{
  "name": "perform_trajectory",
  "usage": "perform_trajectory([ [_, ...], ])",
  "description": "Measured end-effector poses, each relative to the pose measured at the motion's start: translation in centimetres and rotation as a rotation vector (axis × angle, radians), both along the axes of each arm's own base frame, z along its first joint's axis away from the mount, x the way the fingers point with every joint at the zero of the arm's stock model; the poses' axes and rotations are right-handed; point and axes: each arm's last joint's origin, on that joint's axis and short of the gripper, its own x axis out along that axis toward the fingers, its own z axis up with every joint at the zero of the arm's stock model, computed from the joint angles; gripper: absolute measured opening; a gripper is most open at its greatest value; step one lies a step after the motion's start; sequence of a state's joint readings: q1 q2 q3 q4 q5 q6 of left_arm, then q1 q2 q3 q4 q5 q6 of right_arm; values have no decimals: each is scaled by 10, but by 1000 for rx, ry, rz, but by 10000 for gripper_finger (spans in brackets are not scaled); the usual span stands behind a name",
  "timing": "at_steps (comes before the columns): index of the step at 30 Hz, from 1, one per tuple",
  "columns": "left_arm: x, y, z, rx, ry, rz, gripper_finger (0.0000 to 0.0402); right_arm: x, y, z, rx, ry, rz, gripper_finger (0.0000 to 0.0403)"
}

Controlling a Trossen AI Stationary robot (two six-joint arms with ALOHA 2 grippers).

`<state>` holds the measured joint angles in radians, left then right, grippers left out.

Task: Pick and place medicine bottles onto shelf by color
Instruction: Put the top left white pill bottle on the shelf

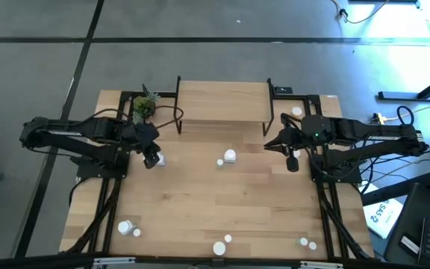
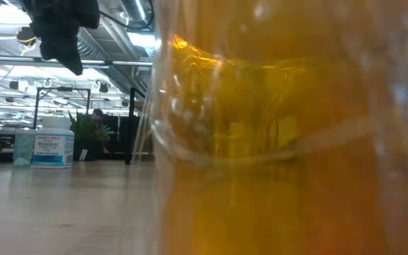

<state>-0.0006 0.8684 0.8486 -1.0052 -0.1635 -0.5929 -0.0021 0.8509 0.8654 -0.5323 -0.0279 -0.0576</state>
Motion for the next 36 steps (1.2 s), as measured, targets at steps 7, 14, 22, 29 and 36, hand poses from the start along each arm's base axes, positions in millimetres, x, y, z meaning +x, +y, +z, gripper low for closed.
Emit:
perform_trajectory([
  [7, 2, -1, -3, 13, 43, -118, 190, 0, 0, 0, 1, 0, -1, 39],
  [14, 9, -2, -11, 53, 142, -259, 280, 0, 0, 0, 1, 0, -1, 39],
  [22, 19, -2, -25, 51, 271, -284, 306, 0, 0, 0, 0, 0, 0, 39],
  [29, 29, -2, -38, 46, 381, -312, 306, 0, 0, 0, 1, 0, -1, 39],
  [36, 37, 7, -48, 24, 443, -265, 306, 0, 0, 0, 1, 0, -1, 39],
])
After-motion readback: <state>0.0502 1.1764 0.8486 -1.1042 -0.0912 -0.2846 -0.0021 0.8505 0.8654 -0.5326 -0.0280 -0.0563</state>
